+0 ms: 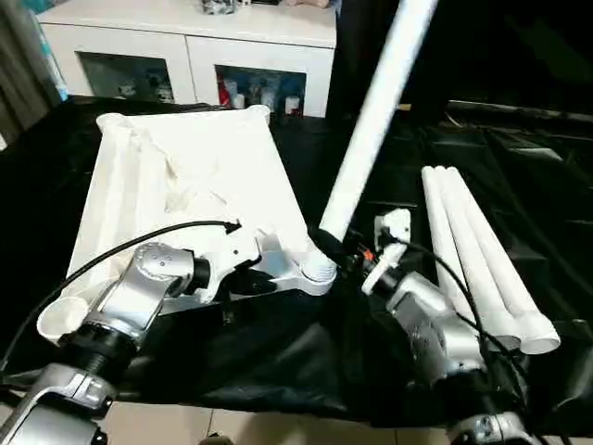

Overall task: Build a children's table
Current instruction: Insert table leg to table base

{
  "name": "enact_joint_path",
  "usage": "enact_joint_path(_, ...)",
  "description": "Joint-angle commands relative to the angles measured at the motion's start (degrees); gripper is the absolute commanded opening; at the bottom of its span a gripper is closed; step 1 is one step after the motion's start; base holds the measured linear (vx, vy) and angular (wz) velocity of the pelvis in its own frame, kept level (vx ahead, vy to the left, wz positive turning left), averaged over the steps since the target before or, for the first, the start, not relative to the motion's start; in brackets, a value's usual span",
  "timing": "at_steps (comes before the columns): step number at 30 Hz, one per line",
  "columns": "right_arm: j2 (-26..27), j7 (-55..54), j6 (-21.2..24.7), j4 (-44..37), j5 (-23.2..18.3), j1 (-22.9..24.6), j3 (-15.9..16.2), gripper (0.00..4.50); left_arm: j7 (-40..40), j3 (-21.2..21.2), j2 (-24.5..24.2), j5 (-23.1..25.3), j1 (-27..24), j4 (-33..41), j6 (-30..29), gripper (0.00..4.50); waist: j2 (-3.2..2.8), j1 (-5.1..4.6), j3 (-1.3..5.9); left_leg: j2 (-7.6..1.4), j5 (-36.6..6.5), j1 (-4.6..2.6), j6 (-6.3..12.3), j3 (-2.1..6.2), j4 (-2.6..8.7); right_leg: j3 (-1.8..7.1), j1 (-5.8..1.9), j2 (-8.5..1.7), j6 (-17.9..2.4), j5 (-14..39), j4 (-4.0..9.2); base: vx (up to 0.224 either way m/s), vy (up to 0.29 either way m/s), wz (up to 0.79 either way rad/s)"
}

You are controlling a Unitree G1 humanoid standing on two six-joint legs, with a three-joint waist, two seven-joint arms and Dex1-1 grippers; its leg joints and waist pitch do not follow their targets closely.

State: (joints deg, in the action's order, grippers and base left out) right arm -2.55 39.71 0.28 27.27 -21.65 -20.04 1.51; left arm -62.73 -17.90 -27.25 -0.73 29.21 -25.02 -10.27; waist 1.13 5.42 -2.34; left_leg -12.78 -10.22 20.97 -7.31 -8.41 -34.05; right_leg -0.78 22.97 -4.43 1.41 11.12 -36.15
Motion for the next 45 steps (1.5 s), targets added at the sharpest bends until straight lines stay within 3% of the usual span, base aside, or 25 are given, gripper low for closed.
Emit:
enact_joint_path(1, -0.97, -2.35, 0.93, 4.51, 3.27, 2.84, -0.84, 1.88, 1.65, 1.01, 0.42, -0.16, 1.66, 0.56, 0.78, 0.0, -1.32, -0.29, 2.84, 0.51, -21.62, -0.58, -1.61, -0.87, 5.38, 0.87, -1.58, -1.75, -10.82, 16.39, 4.99, 0.0, 0.0, 0.0)
enact_joint_path(5, -1.11, -2.89, -0.77, 4.18, 4.76, 3.94, 0.33, 1.88, 1.8, 0.92, 0.61, 0.34, 2.39, -0.7, 1.65, 0.0, -1.28, -0.45, 2.8, 0.56, -21.96, -0.49, -1.43, -0.86, 5.42, 0.94, -1.53, -1.79, -10.3, 17.83, 5.24, 0.0, 0.0, 0.0)
enact_joint_path(6, -1.32, -3.1, -1.08, 4.17, 5.22, 3.95, 0.61, 1.88, 1.84, 0.96, 0.69, 0.42, 2.5, -0.9, 1.78, 0.0, -1.03, -0.46, 2.77, 0.52, -21.97, -0.56, -1.28, -0.93, 5.43, 0.97, -1.42, -1.77, -10.22, 18.23, 5.31, 0.0, 0.0, 0.0)
enact_joint_path(8, -1.72, -3.24, -1.52, 3.85, 6.06, 3.99, 1.27, 1.88, 1.92, 1.01, 0.77, 0.55, 2.65, -1.16, 2.01, 0.0, -1.18, -0.37, 2.73, 0.53, -21.81, -0.56, -1.29, -0.92, 5.49, 1.01, -1.38, -1.8, -10.04, 18.78, 5.38, 0.0, 0.0, 0.0)
enact_joint_path(9, -2.25, -3.67, -2.13, 3.45, 7.36, 3.95, 2.13, 1.88, 2.03, 1.03, 0.85, 0.66, 2.72, -1.35, 2.19, 0.0, -0.91, -0.48, 2.68, 0.5, -21.94, -0.47, -1.28, -0.92, 5.55, 0.99, -1.4, -1.78, -9.82, 19.25, 5.45, 0.0, 0.0, 0.0)
enact_joint_path(14, -3.39, -3.36, -1.68, 2.16, 8.81, 3.15, 3.7, 1.88, 2.4, 0.92, 1.1, 1.02, 2.71, -1.71, 2.66, 0.0, -0.71, -0.48, 2.58, 0.43, -22.47, -0.52, -1.13, -0.89, 5.65, 1.09, -1.17, -1.87, -8.82, 21.51, 5.67, 0.0, 0.0, 0.0)
enact_joint_path(17, -4.13, -2.4, -0.9, 2.21, 9.89, 2.04, 4.69, 1.88, 2.57, 0.61, 1.03, 1.6, 2.6, -1.74, 3.08, 0.0, -0.13, -0.6, 2.52, 0.46, -22.07, -0.29, -0.87, -1.0, 5.67, 1.1, -1.21, -1.88, -8.39, 22.23, 5.78, 0.0, 0.0, 0.0)
enact_joint_path(18, -4.27, -2.16, -0.7, 2.19, 9.99, 1.82, 4.88, 1.88, 2.6, 0.51, 0.99, 1.77, 2.6, -1.76, 3.23, 0.0, -0.33, -0.57, 2.5, 0.45, -21.93, -0.29, -0.88, -0.95, 5.72, 1.11, -1.19, -1.93, -8.14, 22.72, 5.79, 0.0, 0.0, 0.0)
enact_joint_path(19, -5.06, -0.48, 1.01, 1.68, 9.96, 0.85, 5.82, 1.88, 2.37, 0.12, 0.8, 2.17, 2.46, -1.74, 3.71, 0.0, 0.37, -0.77, 2.47, 0.47, -21.58, -0.15, -0.66, -1.01, 5.7, 1.06, -1.28, -1.84, -7.74, 23.02, 5.9, 0.0, 0.0, 0.0)
enact_joint_path(21, -5.65, 0.61, 2.46, 1.33, 9.98, 0.26, 6.52, 1.88, 2.18, -0.19, 0.63, 2.56, 2.39, -1.77, 4.17, 0.0, -0.05, -0.56, 2.49, 0.44, -21.0, -0.34, -0.55, -1.03, 5.66, 1.18, -1.09, -1.95, -7.36, 23.54, 5.97, 0.0, 0.0, 0.0)
enact_joint_path(24, -6.26, 1.88, 3.49, 1.22, 9.95, -0.19, 7.27, 1.87, 2.06, -0.36, 0.53, 2.75, 2.27, -1.66, 4.24, 0.0, 0.08, -0.57, 2.56, 0.35, -20.7, -0.29, -0.76, -1.05, 5.73, 1.18, -1.09, -1.95, -7.57, 22.19, 5.85, 0.0, 0.0, 0.0)
enact_joint_path(25, -6.94, 3.14, 4.11, 1.36, 10.01, -0.61, 8.1, 1.87, 1.79, -0.51, 0.48, 2.83, 2.14, -1.51, 4.33, 0.0, 0.42, -0.61, 2.62, 0.35, -20.54, -0.21, -0.67, -1.01, 5.75, 1.07, -1.25, -1.91, -7.66, 21.87, 5.74, 0.0, 0.0, 0.0)
enact_joint_path(30, -8.61, 8.14, 6.86, 2.16, 9.34, -1.48, 9.67, 1.87, 1.21, -0.65, 0.31, 2.88, 1.61, -1.05, 4.54, 0.0, 0.47, -0.61, 2.73, 0.35, -19.4, -0.18, -0.49, -1.15, 5.71, 1.12, -1.36, -1.88, -8.12, 19.84, 5.7, 0.0, 0.0, 0.0)
enact_joint_path(34, -9.37, 10.55, 6.85, 3.56, 9.42, -1.12, 9.75, 1.87, -0.13, -0.61, 0.02, 2.35, 1.12, -0.67, 5.53, 0.0, 0.1, -0.57, 2.83, 0.33, -18.34, -0.21, -0.51, -1.21, 5.73, 1.08, -1.48, -1.81, -8.84, 17.39, 5.57, 0.0, 0.0, 0.0)
enact_joint_path(35, -9.62, 11.22, 6.63, 4.14, 9.43, -1.1, 9.82, 1.87, -0.95, -0.66, -0.13, 2.02, 1.0, -0.57, 6.21, 0.0, 0.23, -0.58, 2.88, 0.33, -18.07, -0.22, -0.46, -1.25, 5.69, 1.06, -1.56, -1.79, -9.15, 16.47, 5.5, 0.0, 0.0, 0.0)
enact_joint_path(36, -9.86, 12.1, 6.68, 4.61, 9.29, -1.11, 10.0, 1.87, -2.3, -0.65, -0.41, 1.41, 0.76, -0.33, 6.87, 0.0, -0.05, -0.57, 2.91, 0.32, -17.87, -0.25, -0.5, -1.2, 5.72, 1.06, -1.59, -1.79, -9.33, 15.99, 5.41, 0.0, 0.0, 0.0)
enact_joint_path(37, -10.45, 14.21, 6.45, 5.52, 9.39, -1.17, 10.79, 1.87, -6.18, -0.67, -1.17, -0.36, 0.17, 0.43, 8.48, 0.0, 0.13, -0.67, 2.98, 0.34, -17.33, -0.13, -0.32, -1.24, 5.65, 1.05, -1.7, -1.73, -9.7, 14.59, 5.31, 0.0, 0.0, 0.0)
enact_joint_path(45, -11.79, 19.58, 5.57, 4.73, 10.46, -0.29, 13.31, 1.87, -11.61, -1.4, -2.77, -1.42, 0.5, 0.93, 10.25, 0.0, 0.47, -0.62, 3.37, 0.27, -13.14, -0.47, 0.64, -1.51, 5.36, 0.9, -2.16, -1.47, -12.02, 4.72, 4.41, 0.0, 0.0, 0.0)
